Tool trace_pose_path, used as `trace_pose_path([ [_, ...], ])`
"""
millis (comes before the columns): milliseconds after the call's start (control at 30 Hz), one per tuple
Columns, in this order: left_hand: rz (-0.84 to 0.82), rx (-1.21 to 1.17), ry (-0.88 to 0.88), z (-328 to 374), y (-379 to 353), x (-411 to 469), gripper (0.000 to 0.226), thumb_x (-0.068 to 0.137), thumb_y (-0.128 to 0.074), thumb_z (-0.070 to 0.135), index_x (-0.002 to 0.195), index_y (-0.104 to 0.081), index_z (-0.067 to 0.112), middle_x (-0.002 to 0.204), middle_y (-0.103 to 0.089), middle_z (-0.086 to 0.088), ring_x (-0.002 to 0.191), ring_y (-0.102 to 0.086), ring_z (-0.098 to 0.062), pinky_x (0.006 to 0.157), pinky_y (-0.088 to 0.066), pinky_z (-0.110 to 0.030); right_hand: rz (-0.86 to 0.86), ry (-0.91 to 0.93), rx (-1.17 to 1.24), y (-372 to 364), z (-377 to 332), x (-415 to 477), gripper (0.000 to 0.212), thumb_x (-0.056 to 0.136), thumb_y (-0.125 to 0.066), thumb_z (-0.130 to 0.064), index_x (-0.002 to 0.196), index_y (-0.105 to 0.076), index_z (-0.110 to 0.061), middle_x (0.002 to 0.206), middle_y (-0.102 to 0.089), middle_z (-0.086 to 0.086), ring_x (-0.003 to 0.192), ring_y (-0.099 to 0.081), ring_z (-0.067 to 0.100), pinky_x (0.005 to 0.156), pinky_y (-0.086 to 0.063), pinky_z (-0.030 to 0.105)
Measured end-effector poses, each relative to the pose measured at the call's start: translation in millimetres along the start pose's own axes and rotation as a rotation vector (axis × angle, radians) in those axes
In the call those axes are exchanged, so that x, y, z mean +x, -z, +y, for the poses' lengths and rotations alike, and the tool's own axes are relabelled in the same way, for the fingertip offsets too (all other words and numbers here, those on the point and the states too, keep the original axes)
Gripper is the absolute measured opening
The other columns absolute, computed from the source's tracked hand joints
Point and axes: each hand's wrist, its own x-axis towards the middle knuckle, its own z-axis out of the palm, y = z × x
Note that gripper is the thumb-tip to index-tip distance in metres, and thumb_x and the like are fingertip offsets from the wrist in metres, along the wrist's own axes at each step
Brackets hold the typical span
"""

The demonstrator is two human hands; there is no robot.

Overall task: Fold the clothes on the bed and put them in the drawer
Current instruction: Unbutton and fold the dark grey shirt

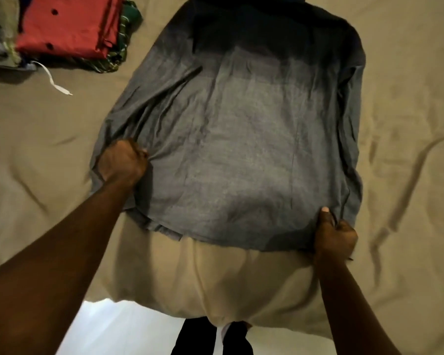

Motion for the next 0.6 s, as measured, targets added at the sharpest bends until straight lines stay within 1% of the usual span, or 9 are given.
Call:
trace_pose_path([
  [67,0.063,-0.072,0.153,-4.8,7.3,8.0,0.039,0.102,-0.056,0.028,0.122,-0.061,-0.005,0.125,-0.063,-0.034,0.118,-0.059,-0.051,0.100,-0.048,-0.052,0.033,-0.002,0.050,2.4,-6.3,-4.2,0.045,0.093,-0.070,-0.039,0.064,-0.051,-0.010,0.071,-0.055,0.012,0.072,-0.053,0.027,0.074,-0.047,0.043],
  [133,0.062,-0.103,0.279,-16.2,11.0,13.9,0.044,0.106,-0.048,0.029,0.128,-0.052,-0.009,0.130,-0.057,-0.038,0.124,-0.053,-0.054,0.104,-0.042,-0.053,0.050,-0.030,0.115,1.0,-5.0,-4.1,0.041,0.094,-0.071,-0.037,0.071,-0.057,-0.006,0.080,-0.058,0.007,0.081,-0.055,0.025,0.081,-0.049,0.041],
  [167,0.023,-0.089,0.242,-17.3,10.2,11.4,0.049,0.106,-0.045,0.035,0.127,-0.053,-0.009,0.129,-0.057,-0.039,0.123,-0.054,-0.054,0.103,-0.043,-0.053,0.043,-0.027,0.114,0.3,-3.4,-4.3,0.041,0.093,-0.071,-0.041,0.072,-0.059,-0.008,0.081,-0.060,0.006,0.084,-0.058,0.026,0.086,-0.053,0.043],
  [233,-0.076,-0.017,0.064,-14.8,6.6,-4.5,0.055,0.105,-0.046,0.049,0.120,-0.060,-0.002,0.119,-0.063,-0.036,0.114,-0.060,-0.053,0.097,-0.046,-0.051,0.009,-0.004,0.098,-1.3,4.9,-4.6,0.049,0.087,-0.066,-0.058,0.077,-0.065,-0.010,0.089,-0.068,0.012,0.091,-0.065,0.034,0.093,-0.055,0.051],
  [300,-0.101,0.041,-0.049,-9.7,-0.8,-19.9,0.042,0.103,-0.054,0.044,0.113,-0.060,0.004,0.110,-0.067,-0.032,0.106,-0.063,-0.050,0.091,-0.048,-0.049,-0.015,0.007,0.061,-4.0,12.3,2.0,0.064,0.081,-0.061,-0.068,0.089,-0.069,-0.005,0.103,-0.071,0.020,0.099,-0.067,0.037,0.095,-0.054,0.055],
  [367,-0.057,0.048,-0.050,-5.7,-3.7,-26.7,0.034,0.104,-0.053,0.033,0.114,-0.058,0.001,0.111,-0.066,-0.033,0.106,-0.063,-0.051,0.091,-0.047,-0.051,-0.020,0.015,0.063,-3.6,8.7,0.6,0.051,0.089,-0.066,-0.054,0.095,-0.069,-0.003,0.110,-0.070,0.023,0.101,-0.066,0.035,0.098,-0.053,0.053],
  [433,-0.015,-0.003,0.047,-3.6,-1.6,-26.6,0.039,0.107,-0.046,0.029,0.125,-0.051,-0.005,0.118,-0.063,-0.036,0.112,-0.060,-0.053,0.096,-0.044,-0.053,-0.004,-0.038,0.130,-2.4,4.2,1.6,0.045,0.095,-0.068,-0.039,0.109,-0.069,0.003,0.121,-0.069,0.020,0.110,-0.065,0.033,0.103,-0.052,0.048],
  [533,0.038,-0.117,0.257,-5.2,4.6,-22.7,0.049,0.108,-0.041,0.032,0.139,-0.041,-0.007,0.128,-0.059,-0.037,0.122,-0.055,-0.053,0.103,-0.041,-0.054,-0.001,-0.098,0.254,-3.9,0.0,-1.9,0.041,0.095,-0.071,-0.032,0.116,-0.067,0.003,0.128,-0.066,0.015,0.121,-0.062,0.031,0.103,-0.049,0.036],
  [600,0.035,-0.110,0.256,-8.6,8.5,-24.9,0.049,0.109,-0.039,0.037,0.135,-0.045,-0.003,0.128,-0.060,-0.035,0.121,-0.056,-0.052,0.101,-0.042,-0.054,0.012,-0.087,0.276,-3.2,-3.4,-7.7,0.045,0.096,-0.070,-0.030,0.125,-0.065,0.005,0.135,-0.063,0.015,0.124,-0.059,0.029,0.102,-0.044,0.029],
])
